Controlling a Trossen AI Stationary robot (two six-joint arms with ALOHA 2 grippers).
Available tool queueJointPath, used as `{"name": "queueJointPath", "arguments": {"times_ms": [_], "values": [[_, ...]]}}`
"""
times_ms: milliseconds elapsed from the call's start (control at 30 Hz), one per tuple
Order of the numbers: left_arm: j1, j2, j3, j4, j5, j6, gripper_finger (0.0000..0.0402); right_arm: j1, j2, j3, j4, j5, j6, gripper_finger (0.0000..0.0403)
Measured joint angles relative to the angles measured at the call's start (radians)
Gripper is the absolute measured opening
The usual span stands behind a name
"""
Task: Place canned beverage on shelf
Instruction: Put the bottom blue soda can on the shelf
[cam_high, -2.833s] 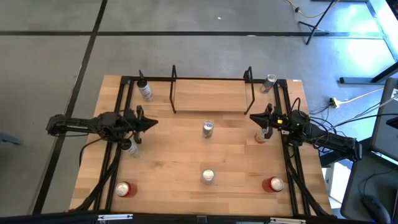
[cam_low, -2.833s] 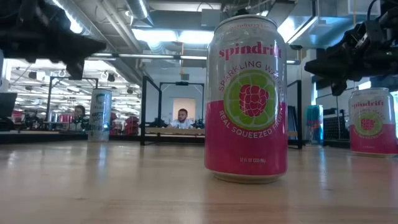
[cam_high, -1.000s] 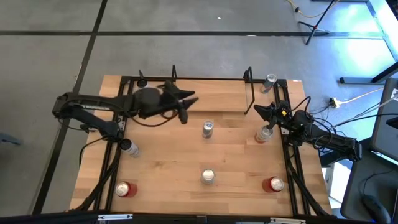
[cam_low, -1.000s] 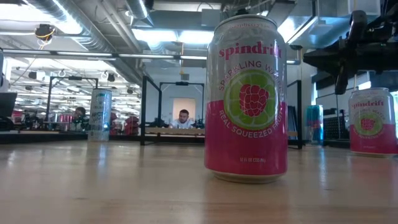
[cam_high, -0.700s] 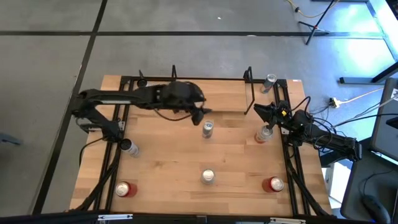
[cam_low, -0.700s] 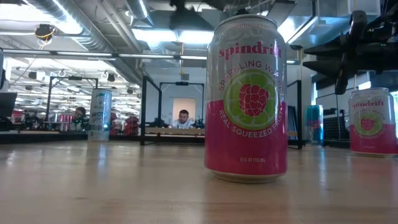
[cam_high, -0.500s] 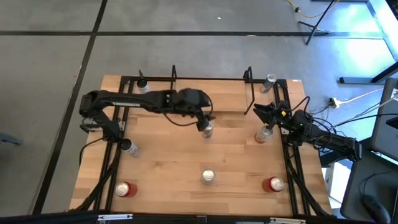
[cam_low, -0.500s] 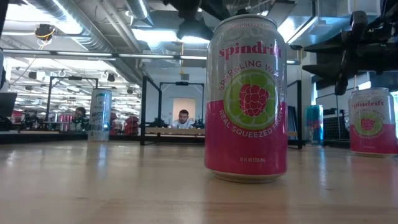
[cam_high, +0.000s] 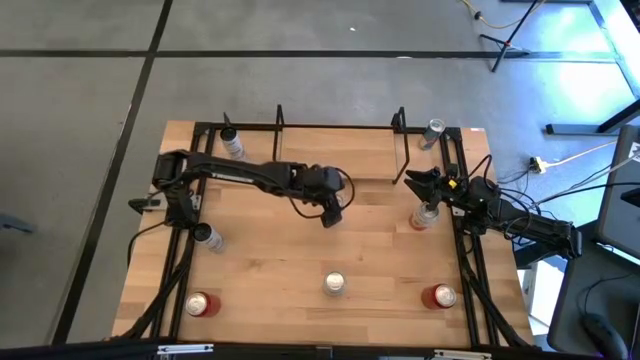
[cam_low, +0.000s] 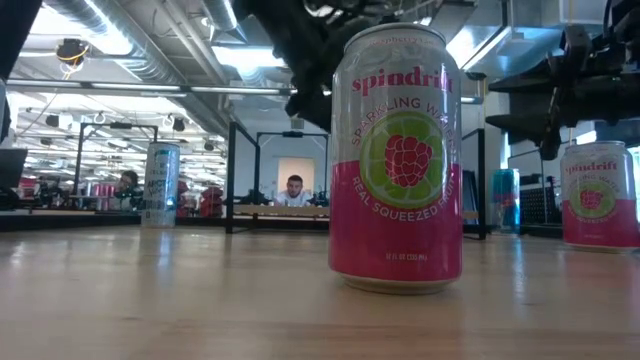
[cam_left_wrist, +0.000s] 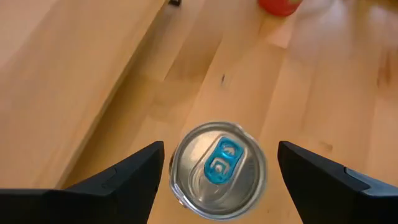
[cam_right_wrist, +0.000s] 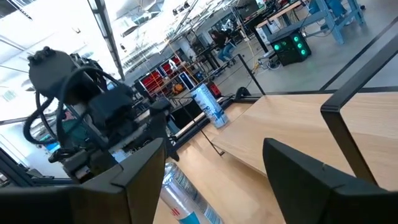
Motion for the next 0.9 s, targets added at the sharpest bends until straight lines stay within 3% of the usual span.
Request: {"name": "queueJointPath", "arguments": {"times_ms": [300,467,567,633,900], "values": [[-0.003,0.044,0.000,-0.018,0.008,-0.021,0.0301,0.000,0.000,0.000,-0.003,0.008,0.003,0.0257],[0.000,0.041,0.000,-0.012,-0.018,0.002,0.0250,0.000,0.000,0.000,-0.043,0.024,-0.005,0.0257],[0.002,0.040,0.000,-0.012,0.007,0.038,0.0206,0.000,0.000,0.000,-0.047,0.027,-0.012,0.0257],[0.004,0.037,0.001,-0.014,0.035,0.054,0.0199,0.000,0.000,0.000,-0.040,0.027,-0.017,0.0257],[0.031,-0.028,0.179,-0.216,0.037,0.167,0.0199,0.000,0.000,0.000,-0.040,0.027,-0.017,0.0257]]}}
